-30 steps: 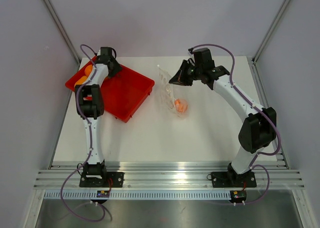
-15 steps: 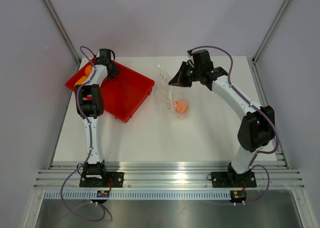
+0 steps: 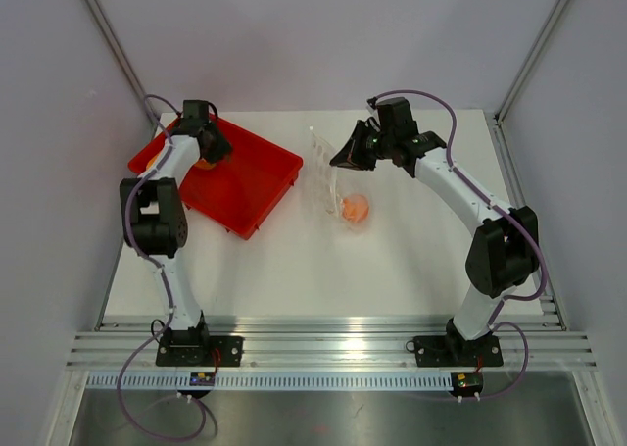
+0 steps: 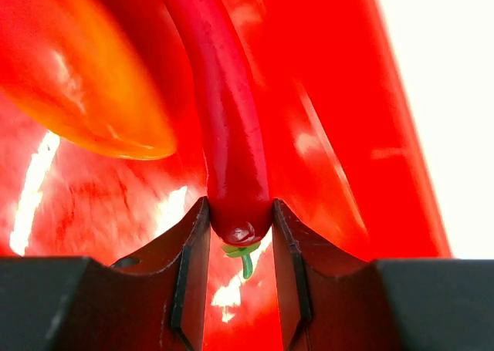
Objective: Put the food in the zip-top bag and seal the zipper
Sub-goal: Pick up the fake fruit from the bin, then place the fake fruit in the zipper food storage bag.
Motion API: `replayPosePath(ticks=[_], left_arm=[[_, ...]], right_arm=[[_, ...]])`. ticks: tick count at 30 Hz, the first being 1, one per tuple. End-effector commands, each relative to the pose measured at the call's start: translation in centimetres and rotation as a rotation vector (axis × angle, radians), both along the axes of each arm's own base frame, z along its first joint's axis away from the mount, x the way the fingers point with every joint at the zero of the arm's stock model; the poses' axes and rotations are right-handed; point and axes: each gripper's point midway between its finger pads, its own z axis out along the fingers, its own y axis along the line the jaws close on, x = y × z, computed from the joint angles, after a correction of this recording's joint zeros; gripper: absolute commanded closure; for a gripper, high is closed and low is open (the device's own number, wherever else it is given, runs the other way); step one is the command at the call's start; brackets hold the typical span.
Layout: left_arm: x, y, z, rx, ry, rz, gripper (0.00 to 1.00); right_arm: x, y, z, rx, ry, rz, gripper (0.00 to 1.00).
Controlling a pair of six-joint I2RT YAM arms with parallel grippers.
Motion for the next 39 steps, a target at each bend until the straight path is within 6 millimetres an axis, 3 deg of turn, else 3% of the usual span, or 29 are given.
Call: replayPosePath(ticks=[1, 2, 3, 11, 21, 24, 32, 36, 39], left_arm=[[-1.0, -1.7, 6.4, -0.052, -0.158, -0.08, 1.0], [-1.8, -3.1, 7.9, -0.052, -0.187, -0.121, 1.0], [-2.7, -3.8, 7.6, -0.071, -0.174, -0.151, 1.0], [-8.1, -7.3, 10.6, -0.19, -0.178, -0.331, 1.0], [-13.6, -14.0, 13.4, -0.137, -0.202, -0.606, 1.0], [-15.8, -16.6, 15.2, -0.175, -0.257, -0.755, 1.0], [-23.1, -20.9, 20.3, -0.379, -0.349, -1.087, 1.0], [-24.7, -22.3, 22.4, -0.49, -0.35, -1.107, 1.0], [-25.1, -23.3, 22.7, -0.547, -0.331, -1.067, 1.0]], right_arm=[[0.1, 0.7, 1.8, 0.036, -0.053, 0.012, 1.0], [0.0, 0.9, 1.9, 0.041, -0.05, 0.015, 1.0], [0.0, 0.8, 1.7, 0.041, -0.047, 0.015, 1.0], [-0.4, 0.7, 2.1, 0.042, -0.061, 0.012, 1.0], [-0.4, 0.6, 2.2, 0.043, -0.063, 0.012, 1.0], [-0.4, 0.6, 2.1, 0.043, -0.059, 0.011, 1.0], [-0.5, 0.7, 2.2, 0.042, -0.059, 0.009, 1.0], [-0.4, 1.0, 2.2, 0.047, -0.057, 0.012, 1.0], [-0.4, 1.3, 2.3, 0.046, -0.056, 0.017, 1.0]])
